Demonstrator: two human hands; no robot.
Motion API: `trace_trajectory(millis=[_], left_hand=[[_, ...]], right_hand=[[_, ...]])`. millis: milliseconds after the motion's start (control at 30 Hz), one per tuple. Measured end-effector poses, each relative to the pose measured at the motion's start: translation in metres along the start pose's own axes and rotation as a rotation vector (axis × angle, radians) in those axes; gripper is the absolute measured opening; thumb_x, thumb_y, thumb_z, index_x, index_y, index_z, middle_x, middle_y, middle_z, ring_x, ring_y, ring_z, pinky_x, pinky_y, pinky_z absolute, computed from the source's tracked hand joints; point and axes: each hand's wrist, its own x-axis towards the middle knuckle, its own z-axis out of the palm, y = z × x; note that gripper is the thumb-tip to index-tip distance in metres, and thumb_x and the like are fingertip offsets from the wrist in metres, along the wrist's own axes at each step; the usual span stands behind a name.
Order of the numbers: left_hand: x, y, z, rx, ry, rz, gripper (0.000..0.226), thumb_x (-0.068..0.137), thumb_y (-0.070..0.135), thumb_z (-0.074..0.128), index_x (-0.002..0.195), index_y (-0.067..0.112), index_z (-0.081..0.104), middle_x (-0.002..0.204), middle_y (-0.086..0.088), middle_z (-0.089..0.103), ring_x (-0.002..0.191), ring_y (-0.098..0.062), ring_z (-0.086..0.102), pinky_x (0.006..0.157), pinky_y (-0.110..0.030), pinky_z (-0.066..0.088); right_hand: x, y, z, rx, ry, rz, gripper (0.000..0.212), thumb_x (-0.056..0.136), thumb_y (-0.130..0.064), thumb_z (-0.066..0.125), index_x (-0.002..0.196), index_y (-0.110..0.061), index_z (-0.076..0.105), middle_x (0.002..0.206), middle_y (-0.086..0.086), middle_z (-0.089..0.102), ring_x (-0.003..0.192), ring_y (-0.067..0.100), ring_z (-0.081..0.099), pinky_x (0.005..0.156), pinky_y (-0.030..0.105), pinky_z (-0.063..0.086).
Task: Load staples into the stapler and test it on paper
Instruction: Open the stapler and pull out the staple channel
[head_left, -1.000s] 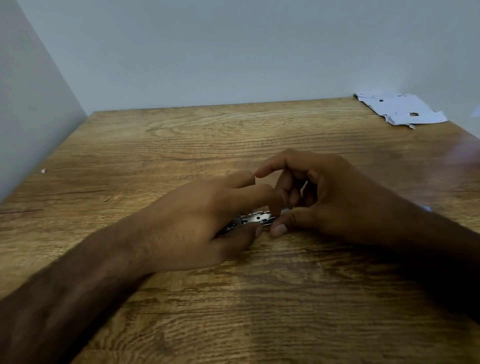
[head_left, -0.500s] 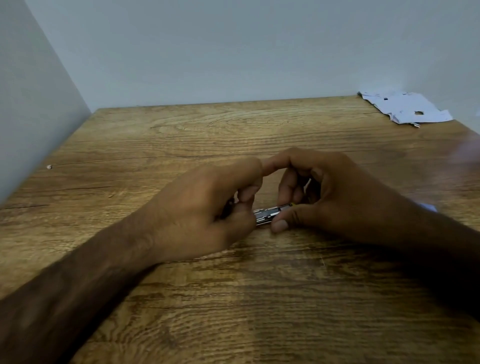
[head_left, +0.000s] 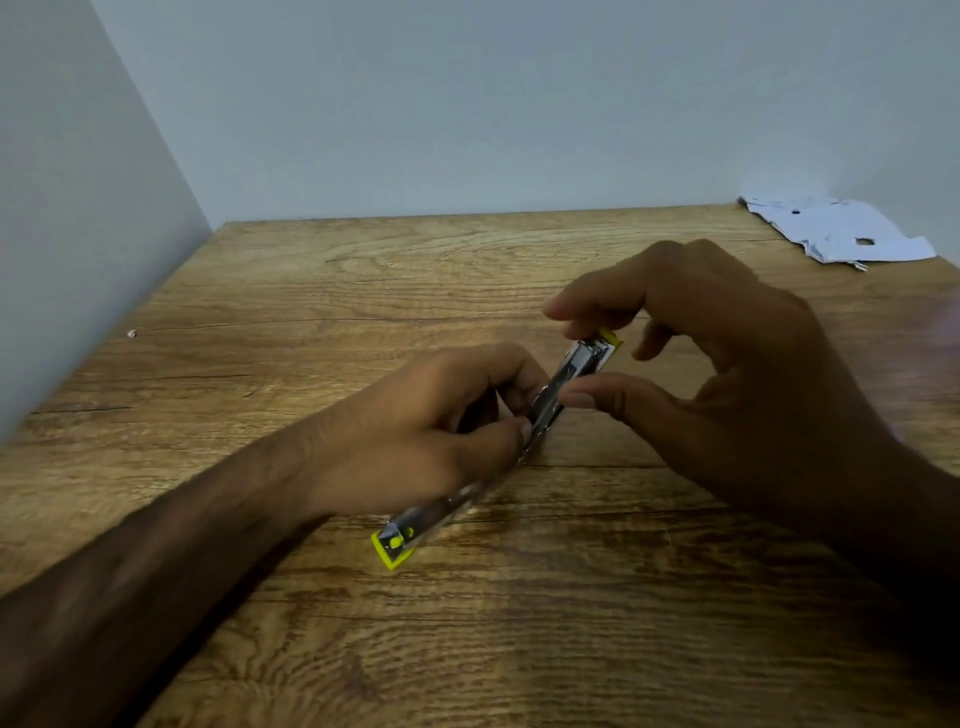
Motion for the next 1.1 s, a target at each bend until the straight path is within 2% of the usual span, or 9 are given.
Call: trace_trajectory(millis=[100, 233, 333, 433, 567, 667, 733, 900, 1100], left_hand=[[0.0, 0.0, 0.001, -0.055, 0.006, 0.012, 0.015, 0.095, 0.011, 0.061, 0.099, 0.024, 0.067, 0.075, 0.006, 0.064, 0.062, -0.006, 0.055, 0.054, -0.029, 0.042], [0.001, -0.001, 0.003, -0.118, 0.024, 0.006, 0.017, 0.094, 0.008, 0.061, 0.101, 0.022, 0.067, 0.076, 0.015, 0.063, 0.063, -0.005, 0.054, 0.058, -0.026, 0.043], [0.002, -0.002, 0.003, -0.123, 0.042, 0.01, 0.019, 0.096, 0.005, 0.063, 0.101, 0.023, 0.068, 0.075, 0.015, 0.064, 0.064, -0.005, 0.055, 0.058, -0.028, 0.044], [0.001, -0.002, 0.003, -0.108, 0.076, 0.021, 0.02, 0.095, 0.003, 0.064, 0.1, 0.021, 0.069, 0.073, 0.016, 0.063, 0.061, -0.002, 0.054, 0.056, -0.023, 0.043], [0.001, -0.003, 0.004, -0.118, 0.087, 0.02, 0.022, 0.095, -0.004, 0.063, 0.103, 0.015, 0.07, 0.077, 0.005, 0.066, 0.062, -0.006, 0.056, 0.057, -0.027, 0.044], [0.003, -0.005, 0.005, -0.114, 0.115, 0.024, 0.019, 0.095, -0.003, 0.065, 0.106, 0.011, 0.071, 0.076, 0.012, 0.065, 0.06, -0.001, 0.055, 0.056, -0.022, 0.043], [0.004, -0.005, 0.005, -0.109, 0.126, 0.022, 0.018, 0.094, -0.003, 0.066, 0.108, 0.009, 0.071, 0.079, 0.013, 0.065, 0.06, 0.001, 0.055, 0.056, -0.02, 0.043], [0.003, -0.005, 0.006, -0.111, 0.119, 0.034, 0.018, 0.094, -0.002, 0.066, 0.103, 0.012, 0.072, 0.078, 0.009, 0.066, 0.059, -0.001, 0.057, 0.054, -0.017, 0.044], [0.004, -0.002, 0.006, -0.152, 0.157, 0.021, 0.016, 0.092, -0.008, 0.064, 0.101, 0.004, 0.071, 0.074, 0.005, 0.065, 0.06, -0.005, 0.056, 0.056, -0.018, 0.044]], right_hand=[[-0.002, -0.002, 0.0, -0.012, 0.027, -0.039, 0.028, 0.086, -0.022, 0.082, 0.11, -0.013, 0.072, 0.107, 0.004, 0.069, 0.099, 0.027, 0.062, 0.066, 0.041, 0.051], [-0.002, 0.0, -0.003, 0.005, 0.018, -0.027, 0.023, 0.084, -0.022, 0.084, 0.102, -0.012, 0.073, 0.109, 0.005, 0.066, 0.1, 0.028, 0.062, 0.063, 0.042, 0.052], [-0.001, -0.001, -0.003, -0.019, 0.036, -0.037, 0.035, 0.083, -0.022, 0.085, 0.112, -0.011, 0.069, 0.112, 0.005, 0.064, 0.098, 0.023, 0.063, 0.062, 0.037, 0.053], [-0.001, -0.002, 0.0, -0.019, 0.056, 0.016, 0.05, 0.082, -0.031, 0.082, 0.124, -0.017, 0.057, 0.115, 0.0, 0.062, 0.1, 0.016, 0.063, 0.065, 0.032, 0.054], [-0.002, 0.001, 0.003, 0.041, 0.006, 0.045, 0.04, 0.083, -0.036, 0.077, 0.116, -0.022, 0.059, 0.109, -0.005, 0.062, 0.099, 0.014, 0.063, 0.062, 0.033, 0.055], [0.0, 0.002, 0.004, 0.162, 0.052, 0.146, 0.066, 0.076, -0.041, 0.079, 0.128, -0.03, 0.041, 0.108, -0.008, 0.062, 0.099, 0.016, 0.066, 0.062, 0.037, 0.056], [0.0, 0.0, 0.004, 0.191, 0.071, 0.16, 0.071, 0.074, -0.039, 0.081, 0.129, -0.03, 0.037, 0.108, -0.006, 0.061, 0.096, 0.017, 0.067, 0.06, 0.038, 0.056], [-0.001, 0.001, 0.004, 0.143, -0.024, 0.194, 0.033, 0.078, -0.044, 0.073, 0.106, -0.032, 0.058, 0.104, -0.01, 0.06, 0.1, 0.012, 0.062, 0.062, 0.027, 0.056], [-0.002, 0.0, 0.008, 0.207, -0.037, 0.25, 0.058, 0.076, -0.04, 0.076, 0.124, -0.034, 0.044, 0.101, -0.008, 0.061, 0.094, 0.013, 0.067, 0.058, 0.032, 0.057]])
